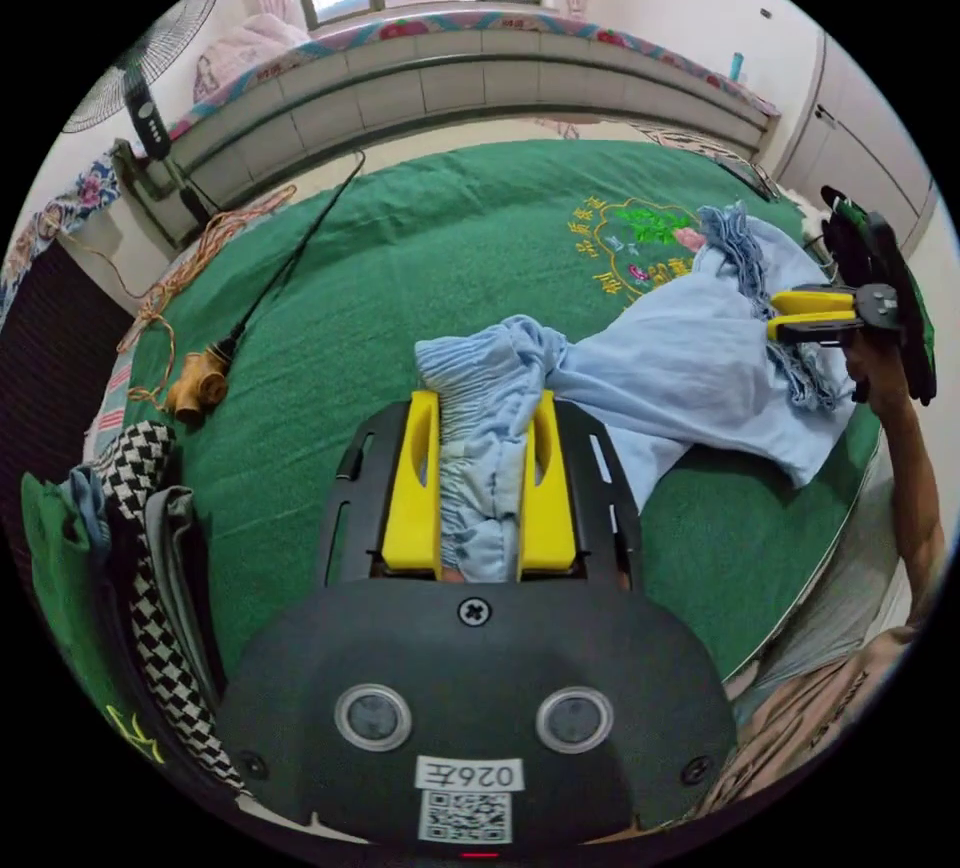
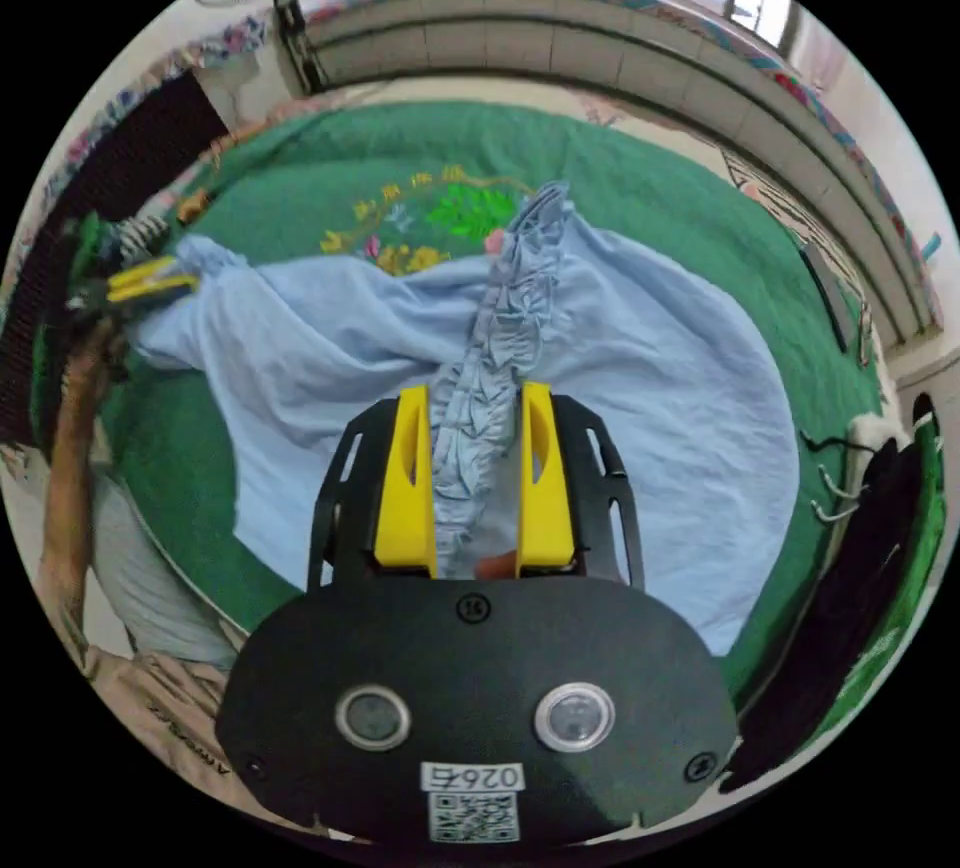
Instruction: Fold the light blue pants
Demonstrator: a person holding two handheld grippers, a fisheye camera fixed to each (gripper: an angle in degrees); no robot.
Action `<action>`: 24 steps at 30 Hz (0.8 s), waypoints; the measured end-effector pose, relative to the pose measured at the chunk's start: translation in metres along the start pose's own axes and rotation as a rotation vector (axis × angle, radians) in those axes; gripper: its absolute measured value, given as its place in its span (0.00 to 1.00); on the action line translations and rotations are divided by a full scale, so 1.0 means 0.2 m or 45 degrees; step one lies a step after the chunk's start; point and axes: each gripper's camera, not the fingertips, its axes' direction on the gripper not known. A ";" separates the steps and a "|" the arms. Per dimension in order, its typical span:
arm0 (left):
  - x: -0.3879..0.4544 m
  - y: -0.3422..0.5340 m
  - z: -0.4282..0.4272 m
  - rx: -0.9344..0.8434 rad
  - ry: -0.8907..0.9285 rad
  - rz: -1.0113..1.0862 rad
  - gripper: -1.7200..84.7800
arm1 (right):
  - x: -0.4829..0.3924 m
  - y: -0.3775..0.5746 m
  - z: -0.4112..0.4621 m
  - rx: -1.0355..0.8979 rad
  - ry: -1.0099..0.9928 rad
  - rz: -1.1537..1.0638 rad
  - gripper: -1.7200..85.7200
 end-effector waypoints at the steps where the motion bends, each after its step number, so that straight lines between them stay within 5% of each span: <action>1: 0.00 0.03 -0.07 0.067 -0.009 -0.007 0.15 | -0.02 0.00 0.00 0.016 0.042 -0.025 0.10; 4: -0.08 0.12 -0.34 0.370 0.086 -0.084 0.14 | -0.02 0.05 -0.15 0.150 0.168 -0.019 0.03; 8: -0.28 0.37 -0.75 0.862 0.112 -0.168 0.15 | 0.34 0.35 -0.54 0.553 0.203 0.334 0.02; 15: -0.78 0.85 -0.82 0.935 0.116 -0.853 0.22 | 1.18 1.30 -0.67 0.796 0.116 1.506 0.10; 18: -0.80 0.92 -0.82 0.971 0.110 -0.965 0.21 | 1.25 1.51 -0.65 0.910 0.025 1.655 0.12; 24: -0.45 0.48 -0.67 0.625 0.157 -0.414 0.17 | 1.18 1.41 -0.70 0.974 0.095 1.360 0.09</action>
